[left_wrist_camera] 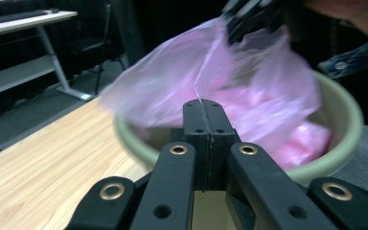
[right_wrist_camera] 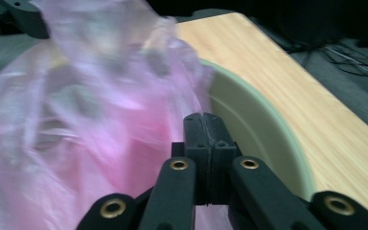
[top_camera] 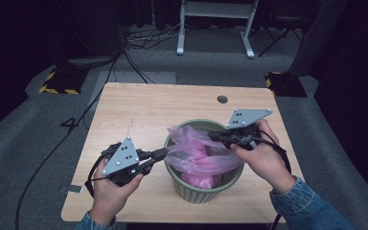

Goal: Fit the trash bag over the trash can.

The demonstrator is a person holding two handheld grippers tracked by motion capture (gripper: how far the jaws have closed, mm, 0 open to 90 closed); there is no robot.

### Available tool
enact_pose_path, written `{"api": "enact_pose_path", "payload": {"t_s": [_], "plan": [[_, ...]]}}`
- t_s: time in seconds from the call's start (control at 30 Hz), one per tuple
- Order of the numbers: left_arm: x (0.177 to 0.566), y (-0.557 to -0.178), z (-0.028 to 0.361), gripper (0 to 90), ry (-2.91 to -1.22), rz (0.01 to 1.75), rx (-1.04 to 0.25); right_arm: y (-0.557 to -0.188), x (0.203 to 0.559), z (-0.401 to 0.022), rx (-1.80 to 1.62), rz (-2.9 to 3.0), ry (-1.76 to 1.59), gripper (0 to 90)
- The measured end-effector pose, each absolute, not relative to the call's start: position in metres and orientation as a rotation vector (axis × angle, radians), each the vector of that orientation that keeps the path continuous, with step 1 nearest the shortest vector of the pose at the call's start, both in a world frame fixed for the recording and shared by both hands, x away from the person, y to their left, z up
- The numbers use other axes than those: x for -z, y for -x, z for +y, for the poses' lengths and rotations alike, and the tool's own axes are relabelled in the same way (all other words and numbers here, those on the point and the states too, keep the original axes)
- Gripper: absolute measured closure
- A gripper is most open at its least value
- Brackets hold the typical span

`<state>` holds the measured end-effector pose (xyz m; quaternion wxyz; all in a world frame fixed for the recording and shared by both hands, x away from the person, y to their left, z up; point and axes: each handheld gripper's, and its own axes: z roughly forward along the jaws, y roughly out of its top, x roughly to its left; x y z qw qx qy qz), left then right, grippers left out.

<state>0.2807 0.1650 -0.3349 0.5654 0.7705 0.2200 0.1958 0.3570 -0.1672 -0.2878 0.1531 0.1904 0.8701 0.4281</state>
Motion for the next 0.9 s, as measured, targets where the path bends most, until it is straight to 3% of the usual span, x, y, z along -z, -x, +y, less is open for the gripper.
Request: {"api": "enact_pose_path", "payload": {"t_s": [0.37, 0.7, 0.73, 0.77, 0.9], "plan": [[0.344, -0.275, 0.193, 90.0, -1.784, 0.599, -0.469, -0.349, 0.289, -0.255, -1.332, 2.338, -0.788, 90.0], [0.344, -0.272, 0.2, 90.0, -1.799, 0.6, -0.486, -0.344, 0.296, -0.3, -1.38, 2.279, -0.882, 90.0], [0.344, -0.272, 0.194, 90.0, -1.813, 0.579, -0.486, -0.344, 0.293, -0.294, -1.403, 2.267, -0.845, 74.9], [0.344, -0.271, 0.191, 90.0, -1.815, 0.574, -0.484, -0.345, 0.291, -0.289, -1.403, 2.251, -0.829, 66.9], [0.344, -0.272, 0.189, 90.0, -1.817, 0.571, -0.475, -0.355, 0.285, -0.266, -1.388, 2.246, -0.777, 46.5]]}}
